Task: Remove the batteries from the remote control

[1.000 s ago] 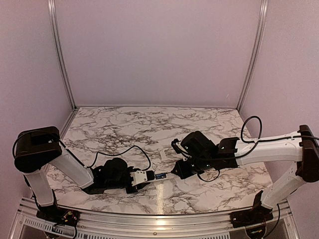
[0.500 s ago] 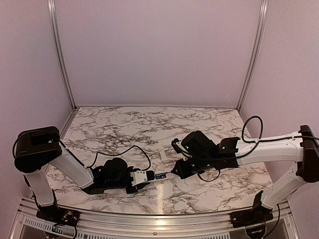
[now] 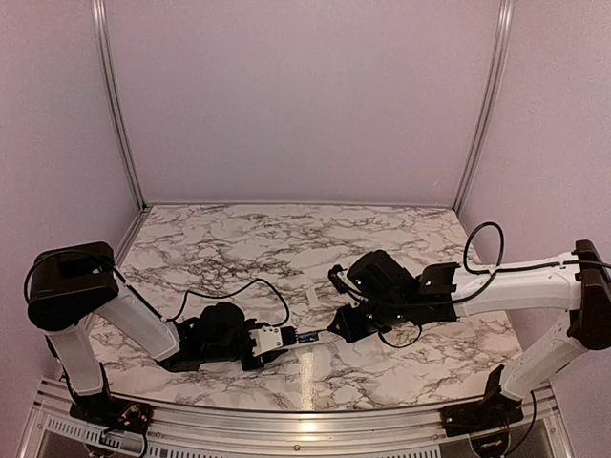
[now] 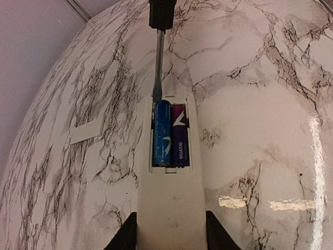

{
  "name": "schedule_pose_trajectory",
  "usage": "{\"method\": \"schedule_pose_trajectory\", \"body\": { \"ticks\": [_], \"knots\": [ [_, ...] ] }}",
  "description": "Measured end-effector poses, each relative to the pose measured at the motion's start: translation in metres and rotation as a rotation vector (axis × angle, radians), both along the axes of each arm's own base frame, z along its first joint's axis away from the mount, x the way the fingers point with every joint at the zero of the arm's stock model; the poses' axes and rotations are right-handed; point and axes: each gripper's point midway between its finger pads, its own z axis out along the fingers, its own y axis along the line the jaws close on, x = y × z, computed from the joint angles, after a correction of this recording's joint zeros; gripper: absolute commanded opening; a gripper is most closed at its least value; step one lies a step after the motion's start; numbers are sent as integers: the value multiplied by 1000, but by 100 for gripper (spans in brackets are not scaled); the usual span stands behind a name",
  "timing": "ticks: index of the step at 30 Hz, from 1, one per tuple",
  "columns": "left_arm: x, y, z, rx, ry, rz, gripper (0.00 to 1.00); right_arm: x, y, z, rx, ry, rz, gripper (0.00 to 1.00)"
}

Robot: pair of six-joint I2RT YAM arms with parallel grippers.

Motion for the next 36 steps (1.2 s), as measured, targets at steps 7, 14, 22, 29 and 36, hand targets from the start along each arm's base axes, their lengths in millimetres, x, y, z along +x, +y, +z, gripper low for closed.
{"method": "schedule_pose_trajectory", "body": {
  "ticks": [7, 14, 22, 29, 36],
  "knots": [
    [0, 0, 0, 0, 0, 0, 0, 0, 0, 0, 0, 0, 0, 0],
    [0, 0, 0, 0, 0, 0, 0, -1, 1, 5, 11, -6, 2, 0],
    [0, 0, -1, 1, 1, 1, 0, -1, 1, 8, 18, -11, 4, 0],
    [0, 0, -1, 1, 1, 1, 0, -2, 1, 8, 18, -12, 4, 0],
    [0, 0, -1, 1, 0, 1, 0, -3, 2, 8, 13, -20, 1, 0]
  ]
}}
